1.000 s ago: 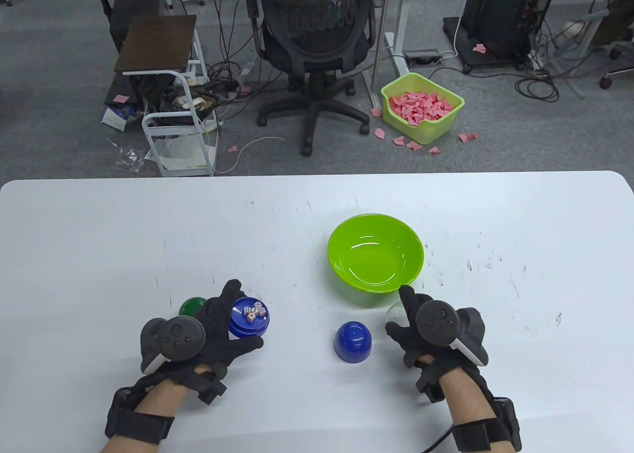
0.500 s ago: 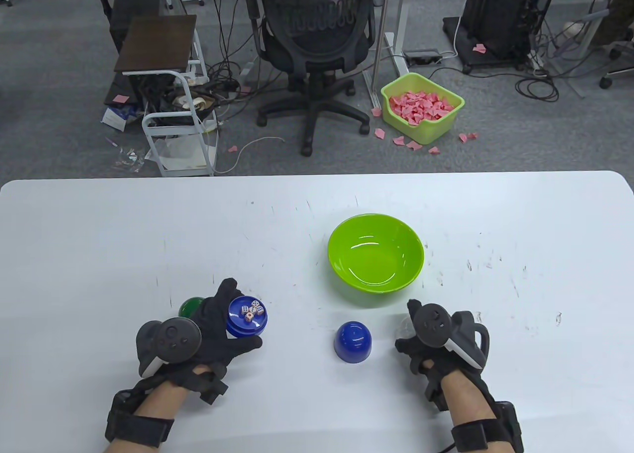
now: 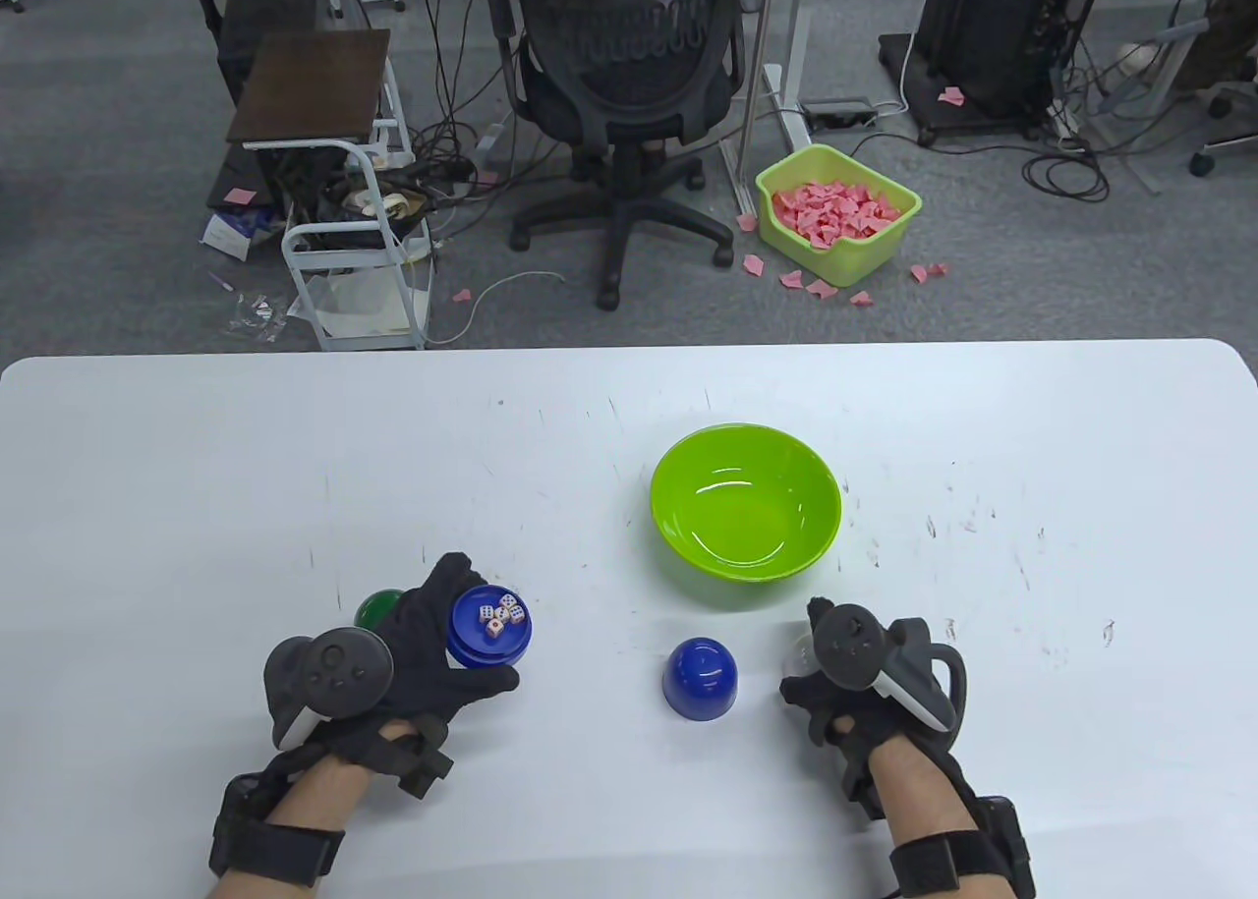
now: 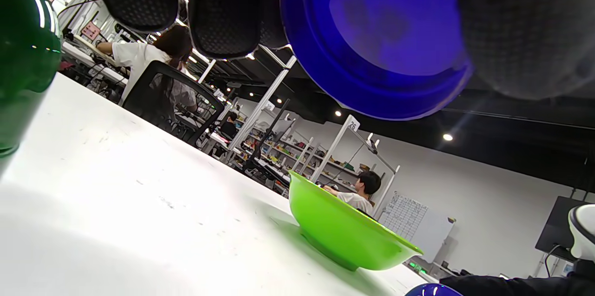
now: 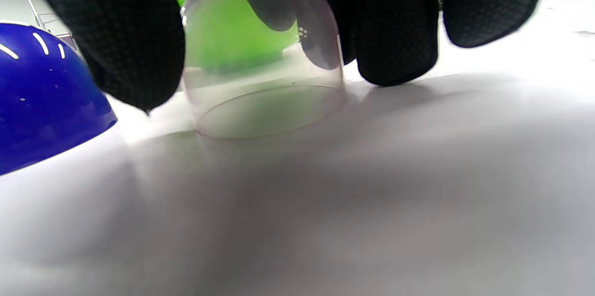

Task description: Pour dice into bowl

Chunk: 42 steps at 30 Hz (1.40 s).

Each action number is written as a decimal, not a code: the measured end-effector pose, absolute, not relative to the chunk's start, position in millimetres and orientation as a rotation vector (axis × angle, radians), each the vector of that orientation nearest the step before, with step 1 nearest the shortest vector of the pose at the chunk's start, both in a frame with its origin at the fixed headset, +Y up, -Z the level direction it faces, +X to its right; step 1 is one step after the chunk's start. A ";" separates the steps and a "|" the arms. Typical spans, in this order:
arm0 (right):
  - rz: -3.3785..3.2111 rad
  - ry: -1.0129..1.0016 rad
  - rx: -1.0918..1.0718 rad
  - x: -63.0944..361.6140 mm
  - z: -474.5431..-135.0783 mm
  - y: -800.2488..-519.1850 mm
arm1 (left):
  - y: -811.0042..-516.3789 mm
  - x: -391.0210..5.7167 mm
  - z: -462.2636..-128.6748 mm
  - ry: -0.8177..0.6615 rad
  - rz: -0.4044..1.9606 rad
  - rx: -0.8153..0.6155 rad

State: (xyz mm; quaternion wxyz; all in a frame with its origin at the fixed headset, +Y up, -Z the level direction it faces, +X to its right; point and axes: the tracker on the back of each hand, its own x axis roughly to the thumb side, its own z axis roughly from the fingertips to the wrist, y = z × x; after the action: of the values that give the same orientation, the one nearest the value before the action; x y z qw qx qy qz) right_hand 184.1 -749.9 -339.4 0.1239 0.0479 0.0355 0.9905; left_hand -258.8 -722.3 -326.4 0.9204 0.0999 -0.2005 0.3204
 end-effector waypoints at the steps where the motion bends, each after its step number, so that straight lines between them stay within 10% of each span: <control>1: 2.883 0.111 0.136 184.7 -339.1 -749.5 | -722.3 -258.9 -326.5 -0.410 0.660 0.205; 21: 2.696 -0.003 0.154 197.3 -335.6 -726.1 | -695.1 -243.0 -353.0 -0.399 0.720 0.200; 42: 2.579 -0.086 0.196 204.3 -331.9 -715.5 | -664.7 -127.8 -422.9 -0.503 0.707 0.262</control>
State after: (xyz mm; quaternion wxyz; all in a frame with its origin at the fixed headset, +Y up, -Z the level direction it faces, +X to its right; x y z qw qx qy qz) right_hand 204.3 -715.5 -331.9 0.2734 0.0729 -0.0321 0.9586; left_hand -127.8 -664.7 -422.9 0.8991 0.1266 -0.2428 0.3414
